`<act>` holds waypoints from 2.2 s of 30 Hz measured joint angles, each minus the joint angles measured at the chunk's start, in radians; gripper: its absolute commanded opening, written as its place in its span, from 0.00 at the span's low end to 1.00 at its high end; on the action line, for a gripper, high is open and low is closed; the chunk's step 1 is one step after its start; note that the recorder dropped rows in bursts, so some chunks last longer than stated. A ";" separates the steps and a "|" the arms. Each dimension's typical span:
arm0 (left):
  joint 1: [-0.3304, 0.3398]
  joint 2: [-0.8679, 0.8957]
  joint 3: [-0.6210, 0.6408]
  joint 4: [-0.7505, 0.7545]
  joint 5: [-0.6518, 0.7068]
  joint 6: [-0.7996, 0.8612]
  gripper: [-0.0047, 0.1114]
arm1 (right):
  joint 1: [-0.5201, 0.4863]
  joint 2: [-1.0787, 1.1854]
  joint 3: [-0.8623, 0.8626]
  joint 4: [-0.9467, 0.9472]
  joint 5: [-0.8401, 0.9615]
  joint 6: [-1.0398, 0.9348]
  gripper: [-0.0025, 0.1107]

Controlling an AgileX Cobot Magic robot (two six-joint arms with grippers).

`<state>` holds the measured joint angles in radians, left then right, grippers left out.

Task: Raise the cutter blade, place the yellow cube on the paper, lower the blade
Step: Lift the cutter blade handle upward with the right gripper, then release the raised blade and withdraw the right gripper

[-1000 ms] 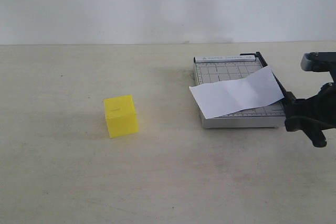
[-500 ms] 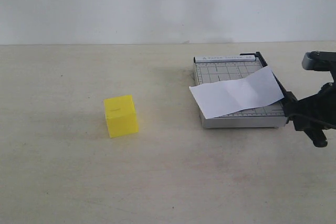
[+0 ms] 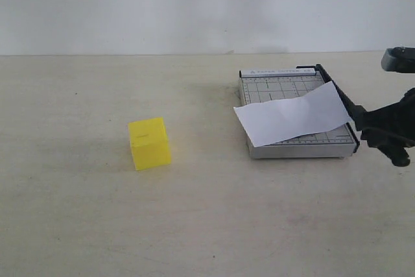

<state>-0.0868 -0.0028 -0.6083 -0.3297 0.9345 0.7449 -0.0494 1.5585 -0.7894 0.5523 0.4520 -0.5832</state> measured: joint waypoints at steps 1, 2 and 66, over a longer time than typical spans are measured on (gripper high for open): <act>0.000 0.000 0.000 0.000 0.000 -0.002 0.54 | 0.000 -0.013 -0.005 -0.002 0.005 0.000 0.02; 0.000 0.000 0.000 0.000 0.000 -0.006 0.54 | 0.000 -0.026 -0.015 -0.005 0.013 0.000 0.02; 0.000 0.002 0.230 -0.304 -0.250 0.151 0.54 | -0.001 -1.042 0.424 0.805 -0.086 -0.838 0.02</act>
<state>-0.0868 -0.0010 -0.3779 -0.6332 0.6848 0.8955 -0.0507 0.5169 -0.3651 1.3569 0.3658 -1.4214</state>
